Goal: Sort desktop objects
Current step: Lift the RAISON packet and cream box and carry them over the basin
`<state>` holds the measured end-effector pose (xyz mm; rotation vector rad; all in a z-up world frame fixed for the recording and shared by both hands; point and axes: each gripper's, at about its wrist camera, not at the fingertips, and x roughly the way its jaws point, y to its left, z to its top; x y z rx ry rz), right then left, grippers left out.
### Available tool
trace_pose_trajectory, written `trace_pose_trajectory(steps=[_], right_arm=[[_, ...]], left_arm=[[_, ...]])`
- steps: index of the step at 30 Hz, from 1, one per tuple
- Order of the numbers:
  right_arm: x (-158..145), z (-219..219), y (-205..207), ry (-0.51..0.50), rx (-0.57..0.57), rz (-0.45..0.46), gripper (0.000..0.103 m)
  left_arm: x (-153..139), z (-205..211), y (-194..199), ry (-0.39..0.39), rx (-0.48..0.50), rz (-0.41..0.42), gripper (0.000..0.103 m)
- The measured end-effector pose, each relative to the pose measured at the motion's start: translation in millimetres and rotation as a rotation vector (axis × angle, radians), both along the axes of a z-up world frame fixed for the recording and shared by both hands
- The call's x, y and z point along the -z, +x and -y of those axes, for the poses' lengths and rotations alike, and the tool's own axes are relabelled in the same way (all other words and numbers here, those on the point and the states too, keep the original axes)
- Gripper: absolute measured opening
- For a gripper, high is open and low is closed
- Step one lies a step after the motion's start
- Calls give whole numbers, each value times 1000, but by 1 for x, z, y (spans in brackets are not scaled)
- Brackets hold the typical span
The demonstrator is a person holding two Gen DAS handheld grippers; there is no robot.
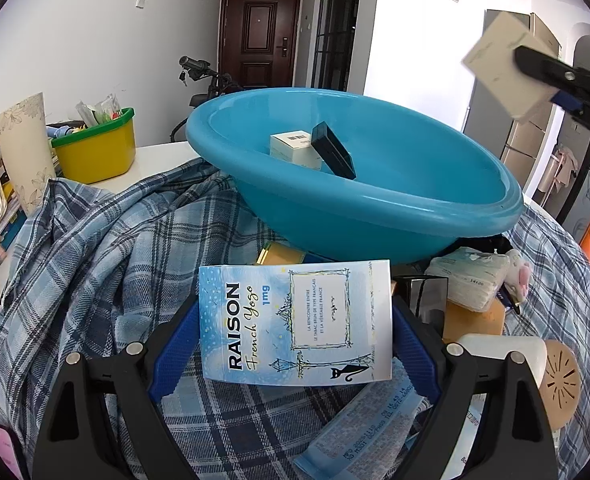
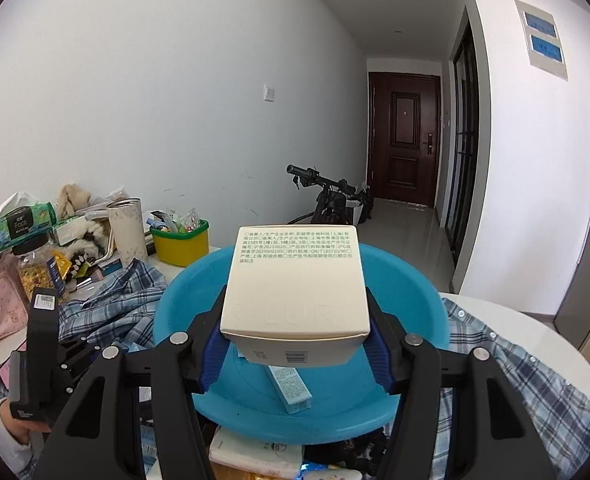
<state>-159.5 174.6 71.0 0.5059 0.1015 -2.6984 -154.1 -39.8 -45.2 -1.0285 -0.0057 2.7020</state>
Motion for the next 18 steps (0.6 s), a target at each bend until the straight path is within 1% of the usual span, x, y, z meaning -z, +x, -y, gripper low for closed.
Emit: trace_pose_trajectory(steps=[8,13,18], right_arm=[[20,-6,-13,-12,3,33,57],[25,-9,-14,-26,7,36,58],[27,-5,-12,-14,1,37,58]], left_arm=[[1,3,-1,11,-22,4,91],[1,3,-1,7,-23,2,91],[1,2,1,5,-27,-2,91]])
